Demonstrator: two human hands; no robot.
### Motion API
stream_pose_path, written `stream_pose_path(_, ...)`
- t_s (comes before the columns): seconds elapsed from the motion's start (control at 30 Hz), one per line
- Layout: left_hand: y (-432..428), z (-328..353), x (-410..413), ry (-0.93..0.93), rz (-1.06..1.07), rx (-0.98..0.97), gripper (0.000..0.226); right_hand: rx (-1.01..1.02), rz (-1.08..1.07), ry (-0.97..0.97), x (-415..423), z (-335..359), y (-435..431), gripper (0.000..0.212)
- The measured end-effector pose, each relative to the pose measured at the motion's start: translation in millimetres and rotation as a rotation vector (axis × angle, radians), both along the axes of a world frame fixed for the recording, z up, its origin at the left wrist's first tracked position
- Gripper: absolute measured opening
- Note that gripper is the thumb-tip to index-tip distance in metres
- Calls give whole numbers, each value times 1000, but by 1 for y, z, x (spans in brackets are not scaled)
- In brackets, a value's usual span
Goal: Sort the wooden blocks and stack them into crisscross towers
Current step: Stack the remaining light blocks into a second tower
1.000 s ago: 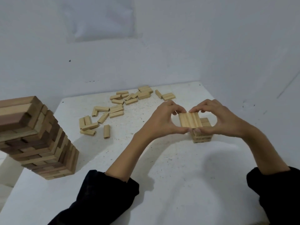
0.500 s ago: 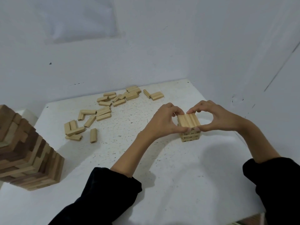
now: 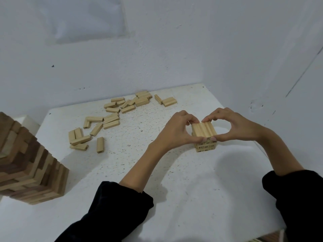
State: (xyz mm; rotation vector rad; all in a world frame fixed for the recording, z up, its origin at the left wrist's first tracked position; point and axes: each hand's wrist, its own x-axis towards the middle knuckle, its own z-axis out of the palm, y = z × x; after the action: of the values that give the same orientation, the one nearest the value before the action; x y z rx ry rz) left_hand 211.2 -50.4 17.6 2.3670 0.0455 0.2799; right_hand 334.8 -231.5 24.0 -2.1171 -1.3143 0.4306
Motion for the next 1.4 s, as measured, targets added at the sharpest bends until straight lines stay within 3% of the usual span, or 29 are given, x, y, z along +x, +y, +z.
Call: stream_pose_path(1.4, -1, -5, 0, -31, -7, 17, 54, 46, -26, 63, -1, -6, -4, 58)
